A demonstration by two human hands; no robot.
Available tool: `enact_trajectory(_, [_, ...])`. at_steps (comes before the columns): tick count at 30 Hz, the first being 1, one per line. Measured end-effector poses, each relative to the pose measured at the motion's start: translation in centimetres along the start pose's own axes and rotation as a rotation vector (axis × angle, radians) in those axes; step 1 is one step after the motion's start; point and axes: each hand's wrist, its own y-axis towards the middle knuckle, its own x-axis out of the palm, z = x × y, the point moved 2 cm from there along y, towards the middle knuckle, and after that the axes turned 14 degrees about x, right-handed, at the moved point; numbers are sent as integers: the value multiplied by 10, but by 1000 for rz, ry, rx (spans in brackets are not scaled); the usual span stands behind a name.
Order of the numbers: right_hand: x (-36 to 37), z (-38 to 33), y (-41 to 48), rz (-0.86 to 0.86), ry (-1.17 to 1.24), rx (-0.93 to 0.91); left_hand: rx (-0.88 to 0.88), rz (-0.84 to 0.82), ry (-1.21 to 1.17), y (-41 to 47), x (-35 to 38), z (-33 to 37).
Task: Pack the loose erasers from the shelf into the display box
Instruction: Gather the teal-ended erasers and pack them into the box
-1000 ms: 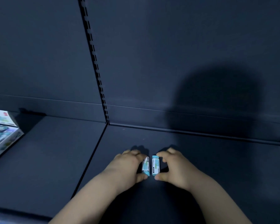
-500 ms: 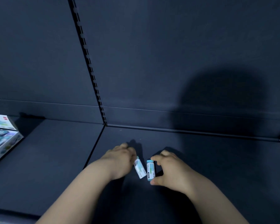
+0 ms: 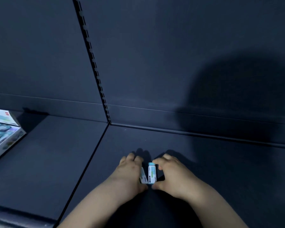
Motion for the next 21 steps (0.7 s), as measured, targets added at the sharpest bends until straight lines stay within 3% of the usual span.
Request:
enact_trajectory(8, [-8,-18,-7,90,68,-40,185,212,-156,-14,1,-21])
enact_trajectory(15, [14,-81,-10,126,111,-26,344,448,-252,-52,-20,-77])
enact_trajectory(21, [78,-177,-4,215,228,47,392,466,-31,-110,-40,-173])
